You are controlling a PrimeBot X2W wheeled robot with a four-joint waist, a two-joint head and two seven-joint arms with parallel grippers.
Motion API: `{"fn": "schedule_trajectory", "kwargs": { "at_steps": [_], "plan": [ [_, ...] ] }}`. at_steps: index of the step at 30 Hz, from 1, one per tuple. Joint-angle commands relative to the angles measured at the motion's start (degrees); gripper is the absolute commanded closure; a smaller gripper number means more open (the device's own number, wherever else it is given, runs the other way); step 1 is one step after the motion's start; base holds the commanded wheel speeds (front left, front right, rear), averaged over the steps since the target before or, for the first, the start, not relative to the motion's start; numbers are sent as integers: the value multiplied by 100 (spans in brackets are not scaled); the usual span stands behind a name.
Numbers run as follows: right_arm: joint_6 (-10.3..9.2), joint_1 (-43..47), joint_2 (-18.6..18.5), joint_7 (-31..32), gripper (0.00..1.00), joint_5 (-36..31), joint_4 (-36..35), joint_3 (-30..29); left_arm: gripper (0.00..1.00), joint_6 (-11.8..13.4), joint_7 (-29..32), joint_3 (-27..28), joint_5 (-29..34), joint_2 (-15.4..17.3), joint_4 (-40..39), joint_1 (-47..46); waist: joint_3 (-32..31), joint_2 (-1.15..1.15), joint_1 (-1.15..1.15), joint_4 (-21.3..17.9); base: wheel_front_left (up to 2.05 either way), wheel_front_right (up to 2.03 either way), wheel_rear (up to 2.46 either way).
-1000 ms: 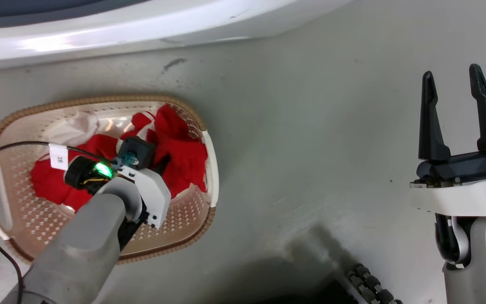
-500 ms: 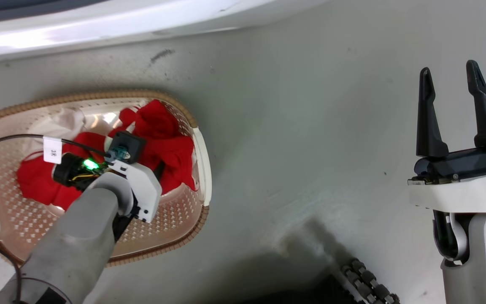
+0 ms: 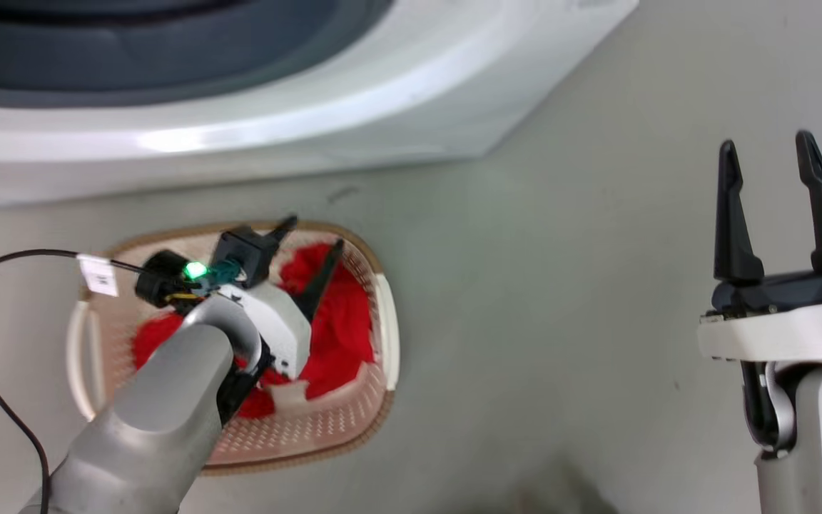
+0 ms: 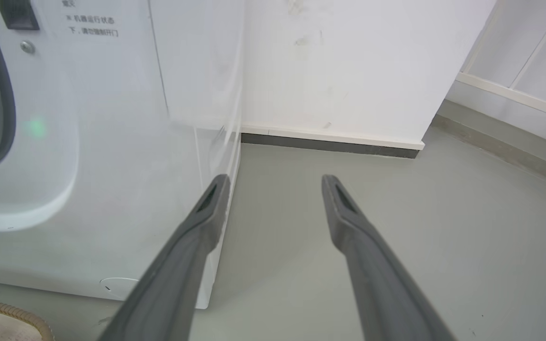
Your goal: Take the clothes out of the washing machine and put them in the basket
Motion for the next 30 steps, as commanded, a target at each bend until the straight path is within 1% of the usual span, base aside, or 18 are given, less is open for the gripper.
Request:
{"fn": "schedule_trajectory", "kwargs": {
  "at_steps": [1, 5, 9, 12, 16, 19, 23, 24, 27, 30],
  "plan": [
    [-6, 109, -3, -12, 0, -60, 48, -77, 0, 89, -28, 232, 178, 46, -341, 154, -642, 0, 0, 373, 0, 0, 0],
    [-6, 271, -2, -11, 0, -162, 124, -161, 0, 247, -22, 942, 529, 151, -1180, 580, -1121, 0, 0, 593, 0, 0, 0],
    [-6, 474, -4, -11, 0, -221, 176, -235, 0, 381, -22, 1633, 843, 141, -1910, 1041, -1562, 0, 0, 796, 0, 0, 0],
    [-6, 654, -2, -11, 0, -283, 194, -284, 0, 471, -23, 2161, 1072, 64, -2438, 1461, -1877, 0, 0, 916, 0, 0, 0],
    [-6, 871, -2, -12, 0, -302, 187, -323, 0, 565, -24, 2730, 1431, -81, -3055, 2068, -2231, 0, 0, 1000, 0, 0, 0],
    [-6, 1040, -2, -11, 0, -261, 177, -305, 0, 678, -23, 3173, 1633, -258, -3453, 2578, -2471, 0, 0, 1016, 0, 0, 0],
    [-6, 1257, -1, -11, 0, -176, 146, -243, 0, 768, -23, 3653, 1936, -509, -3931, 3170, -2732, 0, 0, 1008, 0, 0, 0],
    [-6, 1396, -1, -11, 0, -153, 130, -197, 0, 778, -23, 3883, 2032, -651, -4096, 3455, -2842, 0, 0, 1001, 0, 0, 0],
    [-6, 1594, -2, -11, 0, -76, 69, -104, 0, 771, -23, 4197, 2143, -903, -4281, 3820, -3007, 0, 0, 962, 0, 0, 0],
    [-6, 1792, -1, -11, 0, -41, -7, 4, 0, 675, -23, 4449, 2266, -1088, -4367, 4104, -3130, 0, 0, 921, 0, 0, 0]
  ]
}}
